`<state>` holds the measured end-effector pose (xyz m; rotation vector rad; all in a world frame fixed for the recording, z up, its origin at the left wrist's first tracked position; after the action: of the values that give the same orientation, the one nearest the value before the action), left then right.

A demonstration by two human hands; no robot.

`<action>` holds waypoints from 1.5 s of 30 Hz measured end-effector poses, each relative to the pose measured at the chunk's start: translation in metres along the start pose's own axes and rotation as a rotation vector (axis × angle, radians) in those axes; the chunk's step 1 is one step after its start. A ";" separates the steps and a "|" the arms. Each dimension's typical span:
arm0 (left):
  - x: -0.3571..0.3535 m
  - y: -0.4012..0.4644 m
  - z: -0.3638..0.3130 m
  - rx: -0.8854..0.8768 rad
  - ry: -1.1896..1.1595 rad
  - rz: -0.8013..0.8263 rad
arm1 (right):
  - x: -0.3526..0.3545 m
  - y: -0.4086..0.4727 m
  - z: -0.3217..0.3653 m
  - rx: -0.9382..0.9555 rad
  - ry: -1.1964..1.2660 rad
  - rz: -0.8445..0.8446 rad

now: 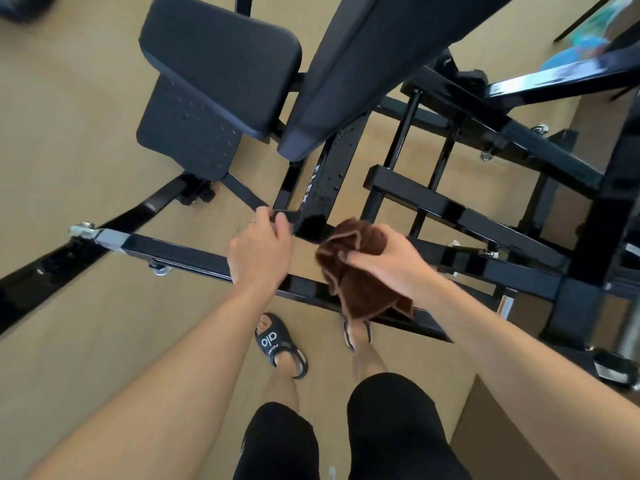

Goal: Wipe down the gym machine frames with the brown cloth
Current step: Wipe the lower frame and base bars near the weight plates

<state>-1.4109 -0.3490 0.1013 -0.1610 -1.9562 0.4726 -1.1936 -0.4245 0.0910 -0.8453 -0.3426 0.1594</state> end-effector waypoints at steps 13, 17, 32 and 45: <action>-0.005 -0.006 -0.007 0.006 -0.039 -0.048 | 0.069 0.135 0.088 0.137 0.201 -0.465; -0.006 -0.006 -0.008 -0.014 -0.015 -0.058 | 0.053 0.135 0.088 0.207 0.078 -0.543; -0.013 -0.001 -0.003 0.029 0.128 0.006 | -0.045 0.050 0.046 0.610 -0.596 -0.091; -0.012 -0.003 -0.002 0.050 0.133 0.005 | 0.010 0.106 0.064 0.464 -0.424 -0.540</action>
<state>-1.4033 -0.3548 0.0926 -0.1609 -1.8126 0.5012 -1.2072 -0.3069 0.0525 -0.2331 -0.8806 -0.0894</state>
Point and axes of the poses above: each hand's wrist, its own y-axis towards the middle knuckle, its own x-axis out of the back of the hand, z = x × y, the point moved 6 cm from there along y, towards the middle knuckle, and after that the axes turned 8 degrees about -y, right-handed, at the moved point
